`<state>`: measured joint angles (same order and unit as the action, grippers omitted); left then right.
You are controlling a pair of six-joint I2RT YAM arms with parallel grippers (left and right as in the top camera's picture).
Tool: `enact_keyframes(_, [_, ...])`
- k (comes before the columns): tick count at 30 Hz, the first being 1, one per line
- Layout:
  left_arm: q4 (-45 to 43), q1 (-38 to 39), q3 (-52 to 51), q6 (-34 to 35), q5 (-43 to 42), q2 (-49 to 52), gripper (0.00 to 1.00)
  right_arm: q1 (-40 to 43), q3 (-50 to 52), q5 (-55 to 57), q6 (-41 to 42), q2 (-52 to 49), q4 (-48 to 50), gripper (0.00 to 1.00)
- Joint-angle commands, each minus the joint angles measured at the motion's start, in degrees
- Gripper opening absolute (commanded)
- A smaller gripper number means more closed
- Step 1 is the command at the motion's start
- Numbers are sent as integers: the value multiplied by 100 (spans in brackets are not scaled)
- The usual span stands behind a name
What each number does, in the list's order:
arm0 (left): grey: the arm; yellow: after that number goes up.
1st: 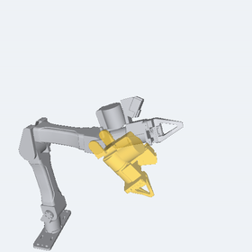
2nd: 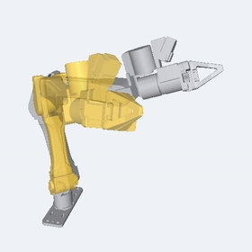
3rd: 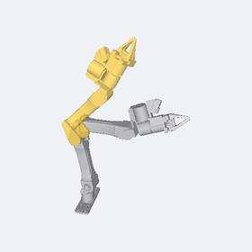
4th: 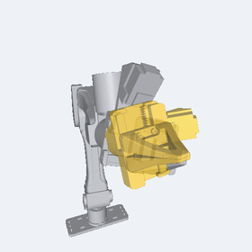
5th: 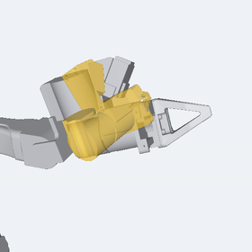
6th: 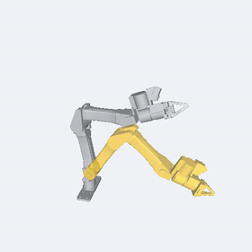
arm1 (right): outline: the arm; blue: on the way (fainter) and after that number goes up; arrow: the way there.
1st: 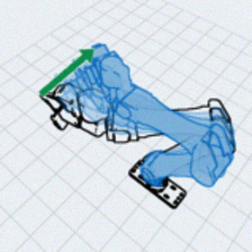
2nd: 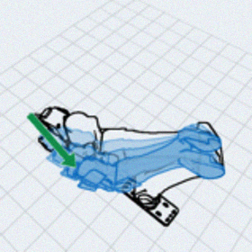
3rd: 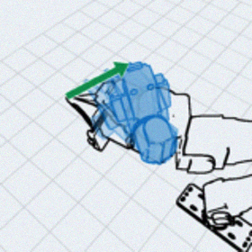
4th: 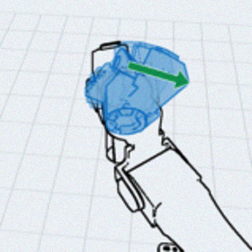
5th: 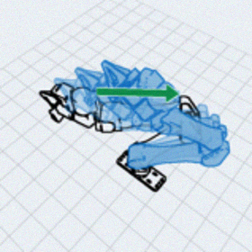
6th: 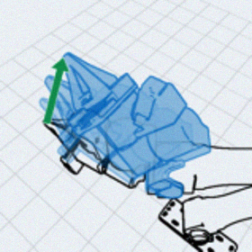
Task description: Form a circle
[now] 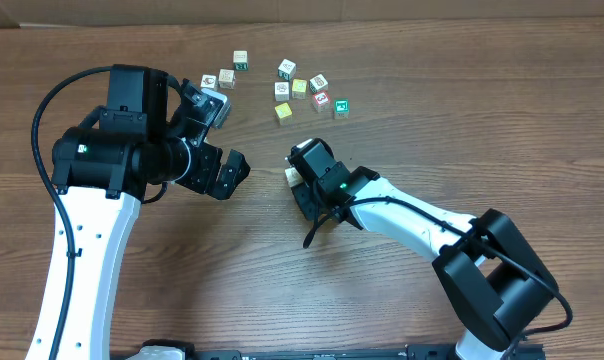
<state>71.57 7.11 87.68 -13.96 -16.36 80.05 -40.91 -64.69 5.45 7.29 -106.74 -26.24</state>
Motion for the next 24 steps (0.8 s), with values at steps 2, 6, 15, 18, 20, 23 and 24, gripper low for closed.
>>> enact_keyframes(2, [-2,2,-20,-129,-105,31,100,17,61,-20,-9,-109,35,50])
enact_keyframes(6, [-2,2,-20,-129,-105,31,99,17,63,-22,-7,-114,105,47])
enact_keyframes(15, [-2,2,-20,-129,-105,31,100,17,61,-46,13,-302,157,43])
enact_keyframes(18, [-2,2,-20,-129,-107,31,100,17,61,-42,11,-302,192,40])
enact_keyframes(20, [-2,2,-20,-129,-105,31,100,17,61,-37,11,-302,219,38])
enact_keyframes(23, [-2,2,-20,-129,-105,31,99,22,61,0,11,-302,280,37])
enact_keyframes(24, [-2,2,-20,-129,-105,31,100,24,61,9,11,-302,293,36])
